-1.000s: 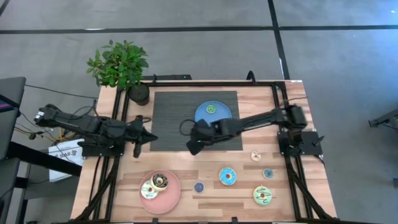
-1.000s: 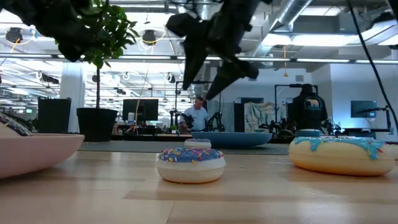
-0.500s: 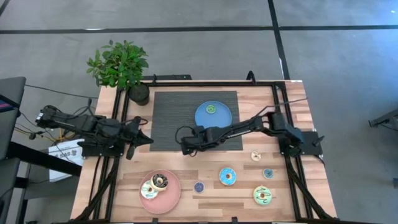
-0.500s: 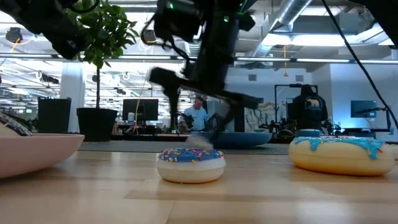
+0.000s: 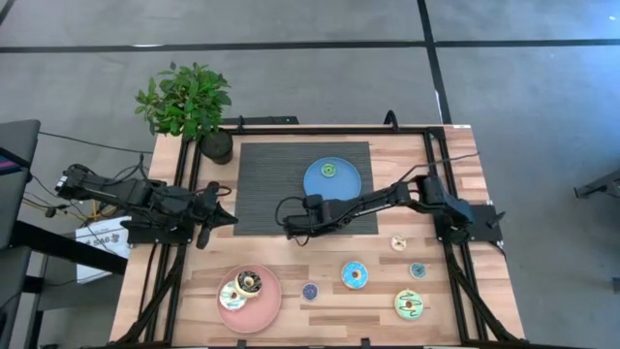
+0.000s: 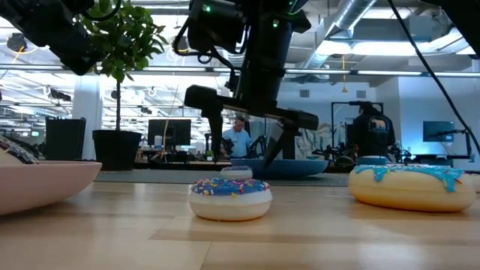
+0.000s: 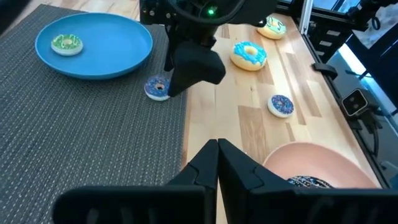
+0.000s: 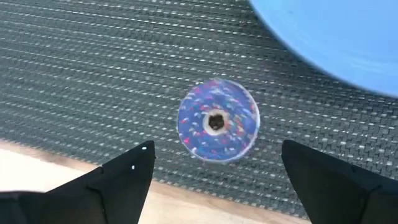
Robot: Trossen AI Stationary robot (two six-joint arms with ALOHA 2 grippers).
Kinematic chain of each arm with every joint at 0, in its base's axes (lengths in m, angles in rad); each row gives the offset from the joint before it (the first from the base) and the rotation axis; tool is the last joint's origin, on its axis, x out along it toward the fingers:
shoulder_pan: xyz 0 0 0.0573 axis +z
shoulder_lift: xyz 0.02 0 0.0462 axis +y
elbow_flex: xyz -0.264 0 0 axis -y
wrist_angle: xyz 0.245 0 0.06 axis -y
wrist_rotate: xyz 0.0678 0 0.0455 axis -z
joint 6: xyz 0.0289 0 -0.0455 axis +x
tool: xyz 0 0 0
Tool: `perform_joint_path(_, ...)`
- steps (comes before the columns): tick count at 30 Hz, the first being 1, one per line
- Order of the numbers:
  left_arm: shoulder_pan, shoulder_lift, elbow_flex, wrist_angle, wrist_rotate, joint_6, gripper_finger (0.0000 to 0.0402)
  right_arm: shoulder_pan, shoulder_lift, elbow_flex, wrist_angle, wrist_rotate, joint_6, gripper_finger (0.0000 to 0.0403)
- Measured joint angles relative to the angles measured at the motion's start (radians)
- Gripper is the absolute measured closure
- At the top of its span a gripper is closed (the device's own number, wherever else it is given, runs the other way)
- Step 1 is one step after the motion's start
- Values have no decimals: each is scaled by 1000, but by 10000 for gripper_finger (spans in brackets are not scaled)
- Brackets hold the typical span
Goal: Pick & Place donuts
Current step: Put the top small purple donut on the blue plate
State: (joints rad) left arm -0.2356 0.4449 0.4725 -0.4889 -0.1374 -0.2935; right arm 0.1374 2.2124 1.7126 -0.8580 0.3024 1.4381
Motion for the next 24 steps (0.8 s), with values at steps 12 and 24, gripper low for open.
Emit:
perform_joint_path(12, 0, 0, 0, 0, -8, 3, 401, -37, 1, 2, 8, 0, -72, 63)
perform_joint_path(24, 0, 0, 0, 1, -9, 2, 401, -75, 1, 2, 28, -95, -154, 63)
